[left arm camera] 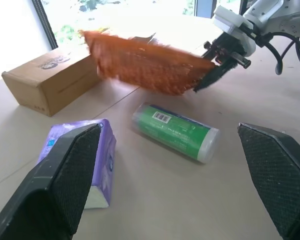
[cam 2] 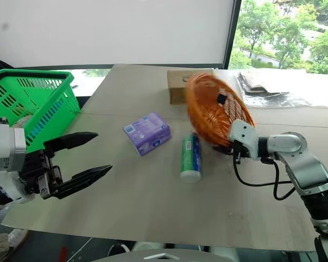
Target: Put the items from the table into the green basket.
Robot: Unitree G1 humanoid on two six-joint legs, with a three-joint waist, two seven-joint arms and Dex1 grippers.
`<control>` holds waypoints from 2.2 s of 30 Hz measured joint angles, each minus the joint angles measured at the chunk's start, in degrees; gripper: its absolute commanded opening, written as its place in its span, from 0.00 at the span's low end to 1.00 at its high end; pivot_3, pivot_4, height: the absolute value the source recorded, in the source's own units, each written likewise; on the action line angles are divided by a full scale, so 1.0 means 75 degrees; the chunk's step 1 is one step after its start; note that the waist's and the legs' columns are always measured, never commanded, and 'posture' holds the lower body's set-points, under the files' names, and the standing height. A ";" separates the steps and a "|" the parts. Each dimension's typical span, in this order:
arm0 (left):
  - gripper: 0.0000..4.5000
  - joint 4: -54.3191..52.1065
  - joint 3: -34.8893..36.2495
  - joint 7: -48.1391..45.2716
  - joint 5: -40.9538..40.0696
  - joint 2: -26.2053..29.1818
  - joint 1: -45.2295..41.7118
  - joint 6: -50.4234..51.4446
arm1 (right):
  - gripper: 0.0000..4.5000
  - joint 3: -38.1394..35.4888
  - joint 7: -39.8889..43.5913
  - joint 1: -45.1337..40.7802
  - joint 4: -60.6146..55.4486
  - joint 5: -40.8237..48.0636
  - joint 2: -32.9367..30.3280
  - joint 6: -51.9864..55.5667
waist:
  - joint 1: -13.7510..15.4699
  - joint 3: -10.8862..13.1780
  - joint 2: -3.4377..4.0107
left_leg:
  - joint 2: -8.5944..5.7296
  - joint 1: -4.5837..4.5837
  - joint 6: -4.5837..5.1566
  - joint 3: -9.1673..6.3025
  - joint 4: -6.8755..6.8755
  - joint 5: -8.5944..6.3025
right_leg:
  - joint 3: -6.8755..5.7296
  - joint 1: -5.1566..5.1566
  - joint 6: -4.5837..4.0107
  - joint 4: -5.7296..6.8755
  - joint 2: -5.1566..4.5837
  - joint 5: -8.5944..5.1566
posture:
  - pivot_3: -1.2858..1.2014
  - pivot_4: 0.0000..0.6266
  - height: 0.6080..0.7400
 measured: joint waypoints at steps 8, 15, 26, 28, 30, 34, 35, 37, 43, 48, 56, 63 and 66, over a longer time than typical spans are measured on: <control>1.00 0.0145 -0.0541 0.0047 0.0002 0.0175 -0.0604 0.0083 | 0.10 -0.0097 -0.1822 -0.0646 0.2024 -0.1456 0.0593 -0.1590 | -0.0063 0.0016 0.0020 | -0.0007 0.0005 -0.0007 0.0019 0.0013 0.0006 | 0.0020 -0.0003 0.0009 0.0012 -0.0004 -0.0004 | 0.61 0.03 1.00; 1.00 0.0264 -0.1546 0.0405 0.0034 0.0184 -0.1551 0.0091 | 0.53 -0.0092 -0.3474 -0.2124 0.5751 -0.3765 -0.1084 -0.3466 | -0.0128 0.0027 0.0039 | -0.0031 -0.0028 -0.0013 0.0012 -0.0012 0.0007 | 0.0029 -0.0029 -0.0009 -0.0007 0.0000 0.0004 | 0.61 0.03 1.00; 1.00 0.0443 -0.1679 0.0131 0.0379 0.0145 -0.1487 0.0083 | 1.00 -0.0403 -0.3591 -0.2610 0.7596 -0.3608 -0.1147 -0.4828 | -0.0554 0.0036 0.0053 | -0.0027 0.0018 -0.0007 0.0025 -0.0003 0.0007 | 0.0050 0.0004 -0.0009 0.0020 0.0004 0.0004 | 0.60 0.05 1.00; 1.00 0.0458 -0.1654 0.0080 0.0415 0.0147 -0.1406 0.0087 | 1.00 -0.0774 -0.2925 -0.2342 0.6937 -0.2824 -0.0973 -0.4451 | -0.0595 0.0037 0.0053 | -0.0013 0.0032 -0.0006 0.0022 0.0000 0.0007 | 0.0046 0.0016 -0.0008 0.0023 0.0004 0.0004 | 0.60 0.06 1.00; 1.00 0.0468 -0.1620 0.0034 0.0477 0.0147 -0.1322 0.0095 | 1.00 -0.1093 -0.2036 -0.1847 0.5680 -0.1721 -0.0749 -0.3698 | -0.0633 0.0036 0.0053 | -0.0005 0.0036 -0.0006 0.0014 0.0001 0.0007 | 0.0040 0.0022 -0.0006 0.0028 0.0007 0.0004 | 0.60 0.06 1.00; 1.00 0.0785 -0.1958 0.0453 0.1243 0.0221 -0.1462 0.0139 | 1.00 -0.1571 -0.0412 -0.0184 0.2418 0.1149 -0.0525 -0.1565 | -0.0544 0.0035 0.0061 | 0.0003 0.0033 -0.0005 -0.0026 -0.0006 0.0006 | 0.0012 0.0027 0.0019 0.0033 0.0011 0.0018 | 0.60 0.07 1.00; 1.00 0.1056 -0.2253 0.0675 0.1799 0.0293 -0.1499 0.0097 | 1.00 -0.1655 -0.0085 0.0349 0.1472 0.1963 -0.0480 -0.0973 | -0.0488 0.0035 0.0066 | 0.0004 0.0034 -0.0004 -0.0028 -0.0008 0.0005 | 0.0008 0.0027 0.0020 0.0032 0.0015 0.0018 | 0.60 0.07 1.00; 1.00 0.1599 -0.2877 0.1003 0.2894 0.0353 -0.1537 -0.0049 | 1.00 -0.1713 0.0198 0.0776 0.0458 0.2896 -0.0450 -0.0219 | -0.0460 0.0051 0.0086 | 0.0000 0.0031 -0.0004 -0.0021 -0.0005 0.0005 | 0.0006 0.0026 0.0013 0.0030 0.0014 0.0012 | 0.60 0.08 1.00; 1.00 0.2621 -0.4783 0.1648 0.4768 -0.0319 -0.2368 -0.0797 | 1.00 -0.2064 0.0049 0.0913 -0.0683 0.4028 -0.0305 0.0789 | -0.0396 0.0070 0.0058 | -0.0004 0.0035 -0.0004 0.0000 0.0015 0.0006 | 0.0019 0.0040 0.0022 0.0019 -0.0001 -0.0007 | 0.59 0.07 1.00; 1.00 0.5243 -0.6564 0.2016 0.6749 -0.1827 -0.4223 -0.2603 | 1.00 -0.2219 -0.0049 0.1278 -0.1225 0.4305 -0.0564 0.1524 | -0.0253 0.0077 0.0032 | -0.0006 0.0005 -0.0004 -0.0003 0.0011 0.0006 | 0.0017 0.0013 0.0013 0.0016 -0.0001 0.0019 | 0.58 0.07 1.00; 0.84 0.7123 -0.7274 0.1678 0.7950 -0.2374 -0.5421 -0.3831 | 1.00 -0.2280 -0.0212 0.1657 -0.1323 0.3697 -0.0681 0.1413 | -0.0339 0.0076 0.0033 | -0.0012 -0.0001 -0.0002 0.0006 0.0004 0.0004 | 0.0025 0.0003 0.0028 0.0016 0.0009 0.0027 | 0.56 0.06 1.00; 0.23 0.7148 -0.7138 0.1261 0.8062 -0.2385 -0.5529 -0.3580 | 1.00 -0.2282 -0.0236 0.1692 -0.1333 0.3433 -0.0504 0.1149 | -0.0477 0.0034 0.0040 | -0.0011 0.0022 -0.0002 0.0008 0.0011 0.0005 | 0.0025 0.0022 0.0031 0.0022 0.0007 0.0026 | 0.56 0.06 1.00; 0.16 0.7140 -0.7008 0.1283 0.8084 -0.2466 -0.5517 -0.3507 | 1.00 -0.2274 -0.0226 0.1537 -0.1311 0.3412 -0.0401 0.1086 | -0.0506 0.0026 0.0048 | -0.0012 0.0028 -0.0002 0.0010 0.0012 0.0005 | 0.0027 0.0022 0.0032 0.0028 0.0009 0.0027 | 0.57 0.05 1.00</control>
